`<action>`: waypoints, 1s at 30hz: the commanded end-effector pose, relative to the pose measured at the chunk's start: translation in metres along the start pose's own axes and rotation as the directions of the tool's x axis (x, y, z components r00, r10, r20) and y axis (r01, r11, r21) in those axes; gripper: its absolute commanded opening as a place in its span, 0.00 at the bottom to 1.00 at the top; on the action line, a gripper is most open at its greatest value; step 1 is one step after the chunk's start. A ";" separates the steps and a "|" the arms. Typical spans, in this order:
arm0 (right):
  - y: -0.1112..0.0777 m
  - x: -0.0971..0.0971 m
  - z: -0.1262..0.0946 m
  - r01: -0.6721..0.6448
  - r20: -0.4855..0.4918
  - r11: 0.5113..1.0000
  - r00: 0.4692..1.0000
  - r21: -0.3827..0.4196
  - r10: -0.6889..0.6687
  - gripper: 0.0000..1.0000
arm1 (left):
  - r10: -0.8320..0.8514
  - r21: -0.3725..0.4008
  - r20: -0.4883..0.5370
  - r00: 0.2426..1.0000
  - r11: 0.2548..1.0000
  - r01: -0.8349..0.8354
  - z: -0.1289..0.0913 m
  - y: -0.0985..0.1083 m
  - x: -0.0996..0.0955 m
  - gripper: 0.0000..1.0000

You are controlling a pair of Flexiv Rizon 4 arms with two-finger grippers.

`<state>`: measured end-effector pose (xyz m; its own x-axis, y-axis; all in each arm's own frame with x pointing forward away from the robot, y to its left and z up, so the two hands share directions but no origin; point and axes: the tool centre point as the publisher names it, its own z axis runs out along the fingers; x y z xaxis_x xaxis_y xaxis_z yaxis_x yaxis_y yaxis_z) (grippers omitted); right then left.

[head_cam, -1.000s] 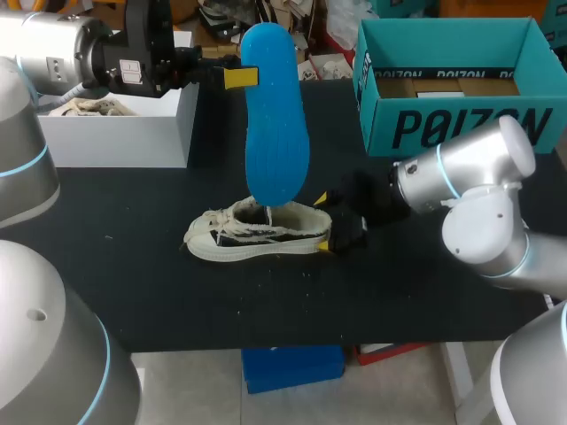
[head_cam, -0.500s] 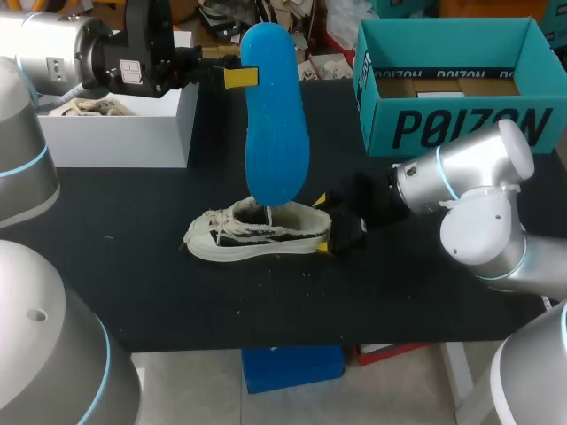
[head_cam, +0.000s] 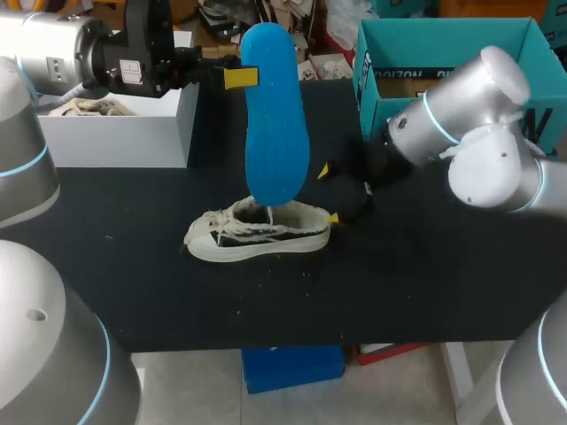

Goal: Take the shoe out of the shoebox, open the shoe tongue, remove and reinsert the insole, then place the shoe into the shoebox

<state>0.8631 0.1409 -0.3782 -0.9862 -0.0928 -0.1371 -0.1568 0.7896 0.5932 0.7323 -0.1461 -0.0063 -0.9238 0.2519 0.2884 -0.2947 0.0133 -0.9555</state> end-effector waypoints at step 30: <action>0.064 -0.040 0.021 0.121 -0.115 0.849 0.991 0.515 -0.072 1.00 | 0.001 0.000 0.003 1.000 1.000 -0.001 0.001 0.001 0.000 0.00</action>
<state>0.8909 0.1995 -0.3505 -0.9715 -0.2174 -0.0940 -0.2324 0.9519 0.1996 0.7322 -0.1462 -0.0063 -0.9238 0.2519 0.2884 -0.2947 0.0131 -0.9555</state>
